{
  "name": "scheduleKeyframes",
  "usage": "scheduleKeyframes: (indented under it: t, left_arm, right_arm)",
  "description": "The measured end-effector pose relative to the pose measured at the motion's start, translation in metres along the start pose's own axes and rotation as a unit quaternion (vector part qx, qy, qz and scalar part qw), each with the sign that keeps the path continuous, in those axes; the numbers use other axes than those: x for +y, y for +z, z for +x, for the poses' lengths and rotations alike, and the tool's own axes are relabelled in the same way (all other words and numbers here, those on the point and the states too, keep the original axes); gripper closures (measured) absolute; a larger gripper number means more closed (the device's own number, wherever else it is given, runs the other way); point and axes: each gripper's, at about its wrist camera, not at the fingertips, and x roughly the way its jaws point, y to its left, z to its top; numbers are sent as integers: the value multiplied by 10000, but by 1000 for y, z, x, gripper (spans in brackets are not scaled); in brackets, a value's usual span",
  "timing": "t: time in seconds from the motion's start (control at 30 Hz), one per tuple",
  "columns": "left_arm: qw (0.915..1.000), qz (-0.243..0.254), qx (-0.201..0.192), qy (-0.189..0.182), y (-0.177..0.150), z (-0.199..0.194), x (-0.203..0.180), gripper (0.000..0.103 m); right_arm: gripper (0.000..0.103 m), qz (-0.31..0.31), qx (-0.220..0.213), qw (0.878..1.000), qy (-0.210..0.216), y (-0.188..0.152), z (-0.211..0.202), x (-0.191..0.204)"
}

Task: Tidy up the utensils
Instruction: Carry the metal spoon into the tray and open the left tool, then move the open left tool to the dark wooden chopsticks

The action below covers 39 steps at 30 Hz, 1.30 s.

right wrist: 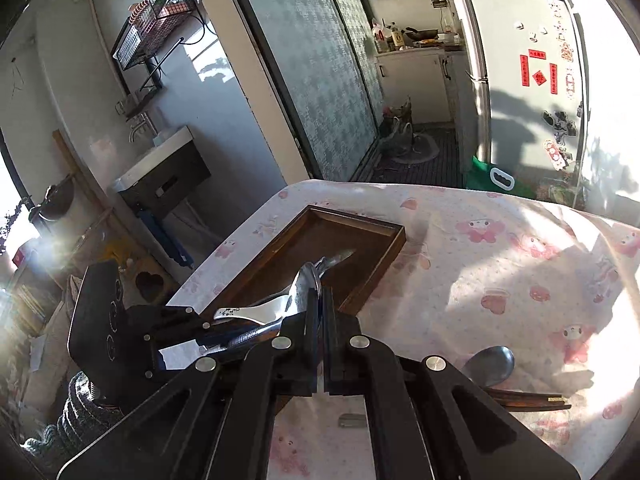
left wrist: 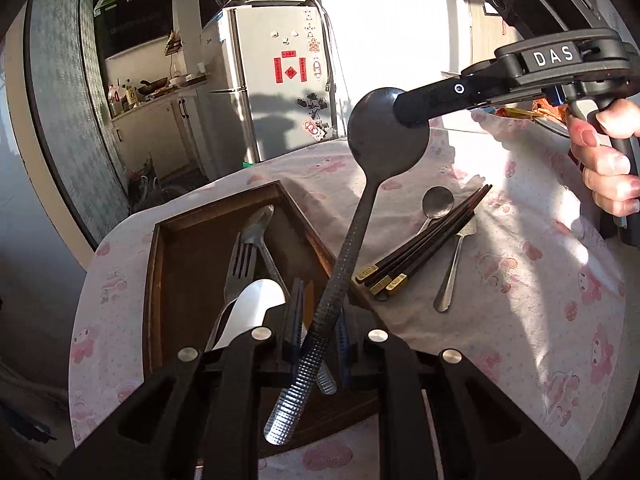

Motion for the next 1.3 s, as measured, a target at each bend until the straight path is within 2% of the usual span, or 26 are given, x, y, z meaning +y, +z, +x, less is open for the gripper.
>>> scheduleKeyframes:
  t: [0.1,0.23,0.3,0.37,0.43,0.47,0.5,0.57,0.6,0.7,0.77,0.8,0.9,1.07,1.3]
  left_arm:
    - [9992,-351,111,140,-9,5,36,84]
    - [9964,-768,299,194,-22,16,60,84]
    - [9958,-698,476,343,-26,22,61,85]
    - [9952,-674,490,506,-27,22,61,84]
    - [9940,-778,477,610,-27,20,64,77]
    - [9940,-749,453,653,-27,18,63,69]
    - [9942,-712,409,690,-27,16,62,66]
    - [9952,-694,323,615,-26,12,60,65]
    - [9956,-702,292,551,-25,11,59,59]
    - [9959,-605,247,632,-24,10,53,54]
    - [9959,-617,212,625,-23,9,52,47]
    - [9961,-644,176,581,-23,8,52,45]
    - [9966,-629,64,530,-21,3,50,41]
    - [9988,-391,-216,186,-17,-4,32,32]
    - [9994,81,-129,-304,-1,0,-27,30]
  right_arm:
    - [101,1,164,9998,59,12,36,7]
    - [101,-47,339,9994,24,20,72,13]
    - [100,-29,420,9991,-34,19,86,13]
    - [100,18,484,9988,-57,18,96,11]
    - [100,2,518,9985,-159,14,103,11]
    - [99,11,539,9984,-174,12,105,11]
    - [99,10,571,9982,-201,10,108,11]
    - [98,31,624,9977,-256,7,112,10]
    - [97,53,631,9977,-241,5,113,9]
    - [97,93,631,9975,-297,3,112,7]
    - [92,150,583,9977,-307,4,109,5]
    - [83,172,560,9977,-329,4,107,5]
    - [64,178,491,9978,-404,3,95,2]
    - [52,174,386,9972,-608,-12,47,-18]
    - [48,603,178,9926,-1040,-50,-35,-77]
